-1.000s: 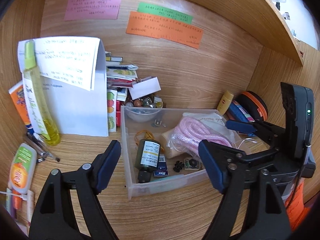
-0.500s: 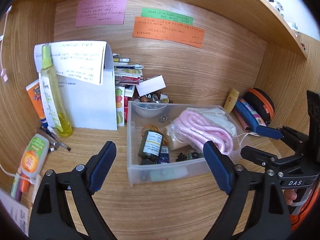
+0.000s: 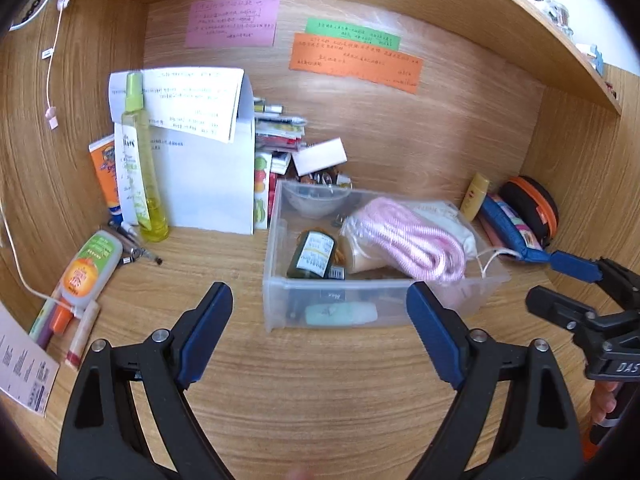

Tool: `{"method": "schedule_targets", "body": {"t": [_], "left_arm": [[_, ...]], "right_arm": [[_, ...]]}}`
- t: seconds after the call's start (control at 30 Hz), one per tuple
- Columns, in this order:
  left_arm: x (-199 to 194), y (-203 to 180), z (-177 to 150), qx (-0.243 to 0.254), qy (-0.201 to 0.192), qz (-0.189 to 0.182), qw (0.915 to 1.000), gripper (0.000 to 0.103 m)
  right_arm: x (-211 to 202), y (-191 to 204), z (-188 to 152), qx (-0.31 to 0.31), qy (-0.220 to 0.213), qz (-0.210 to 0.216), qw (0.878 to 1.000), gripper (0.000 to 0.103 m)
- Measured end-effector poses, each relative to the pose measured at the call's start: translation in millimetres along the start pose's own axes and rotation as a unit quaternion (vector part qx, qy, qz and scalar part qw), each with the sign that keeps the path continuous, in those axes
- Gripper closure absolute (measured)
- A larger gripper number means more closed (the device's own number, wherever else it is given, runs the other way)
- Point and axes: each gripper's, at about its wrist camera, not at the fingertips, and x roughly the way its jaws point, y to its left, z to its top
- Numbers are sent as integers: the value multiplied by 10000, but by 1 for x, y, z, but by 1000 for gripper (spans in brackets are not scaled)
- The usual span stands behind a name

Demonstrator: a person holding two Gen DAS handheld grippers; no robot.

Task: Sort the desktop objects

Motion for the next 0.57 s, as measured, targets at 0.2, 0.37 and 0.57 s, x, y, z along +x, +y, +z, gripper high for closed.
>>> {"method": "schedule_targets", "body": {"t": [0.2,0.37,0.57], "left_arm": [[-1,-7,-12,182,105,-90,9997,13],[-6,-18,-19,406,-69,-73,9991,13],[-8,-25,-20,513,-141,29,9986,12]], "right_arm": [[-12,1,-7,20,-96,-28,9999,18],[-17,-4,-12,156,-122,-20,9998,18],[-16,-13,-18,365,-179,-65,9992,0]]}}
